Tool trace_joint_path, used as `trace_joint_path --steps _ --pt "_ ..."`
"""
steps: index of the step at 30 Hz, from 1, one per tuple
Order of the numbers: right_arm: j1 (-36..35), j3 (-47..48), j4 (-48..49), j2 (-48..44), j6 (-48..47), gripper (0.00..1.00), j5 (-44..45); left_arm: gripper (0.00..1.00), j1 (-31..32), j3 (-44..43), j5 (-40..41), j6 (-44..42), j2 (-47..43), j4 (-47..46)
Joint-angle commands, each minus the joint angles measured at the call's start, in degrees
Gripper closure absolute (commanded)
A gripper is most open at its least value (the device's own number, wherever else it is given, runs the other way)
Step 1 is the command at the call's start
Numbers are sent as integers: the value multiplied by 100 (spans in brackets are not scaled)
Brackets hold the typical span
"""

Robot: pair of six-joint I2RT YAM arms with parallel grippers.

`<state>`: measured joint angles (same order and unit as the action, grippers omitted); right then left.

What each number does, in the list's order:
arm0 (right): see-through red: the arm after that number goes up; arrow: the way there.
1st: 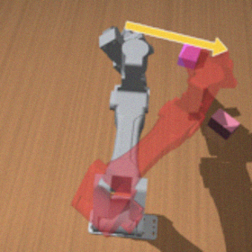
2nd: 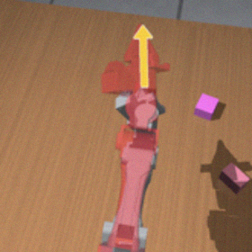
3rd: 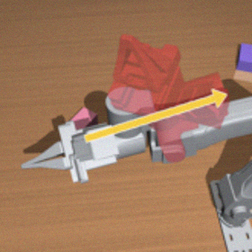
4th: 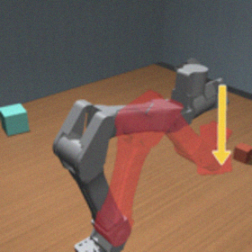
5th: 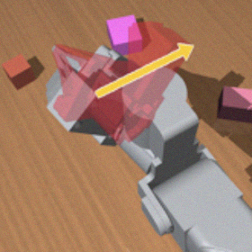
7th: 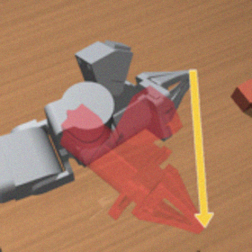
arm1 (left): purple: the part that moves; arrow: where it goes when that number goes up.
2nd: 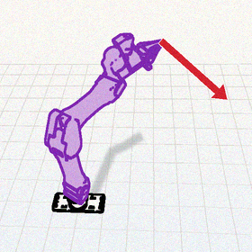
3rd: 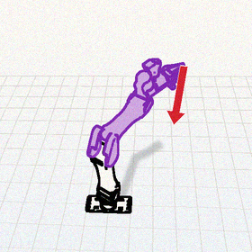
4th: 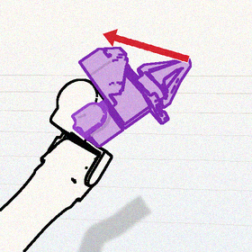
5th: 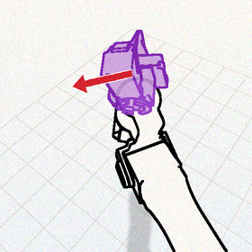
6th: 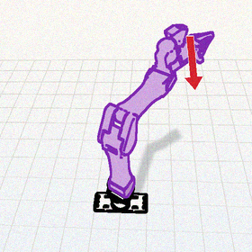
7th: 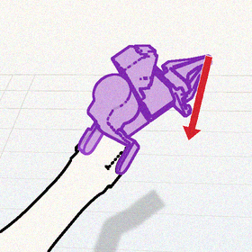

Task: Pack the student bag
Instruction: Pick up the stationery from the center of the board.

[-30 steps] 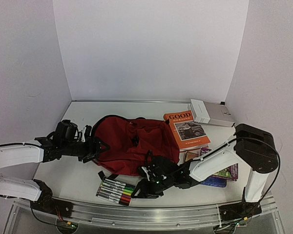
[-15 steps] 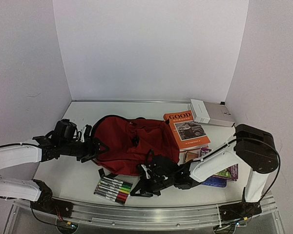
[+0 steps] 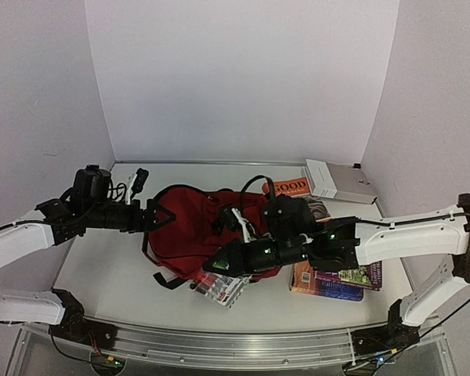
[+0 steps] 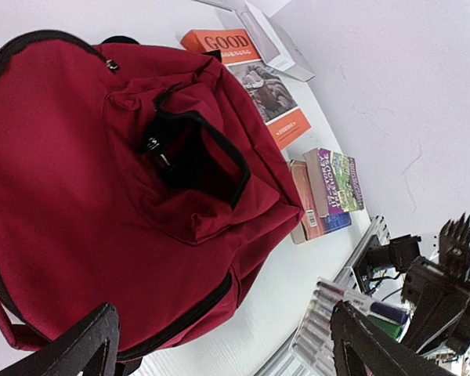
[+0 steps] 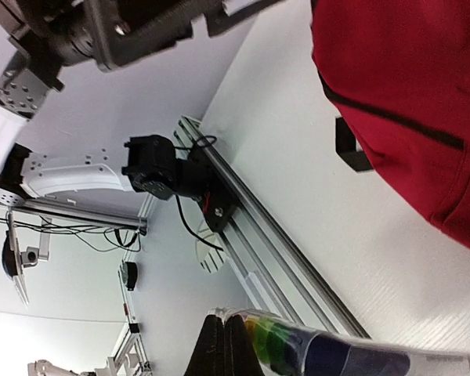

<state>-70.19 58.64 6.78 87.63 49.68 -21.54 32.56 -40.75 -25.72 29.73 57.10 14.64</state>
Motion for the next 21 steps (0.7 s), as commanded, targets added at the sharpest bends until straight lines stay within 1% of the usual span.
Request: trace_joint_path --steps 1,6,10,13,16,21 --pt "-22 915 -841 -407 -586 100 1003 4 -21 -559 -626 -728 -113 -32" --pt "24 1416 -1105 -476 -736 100 2198 4 -2 -719 -1162 -1063 -244 -427" --pt "75 1833 -1112 -270 -855 100 3090 3 21 -498 -1394 -1039 -406 -1225" --pt "84 2182 -1109 -74 -937 100 3408 3 54 -437 -1566 -966 -315 -1731" --pt "99 2384 -1105 101 -946 100 3635 2 169 -504 -1582 -1123 -137 -1851" --pt "142 2572 -1109 245 -839 100 3877 1 535 -501 -1217 -1626 147 -2131"
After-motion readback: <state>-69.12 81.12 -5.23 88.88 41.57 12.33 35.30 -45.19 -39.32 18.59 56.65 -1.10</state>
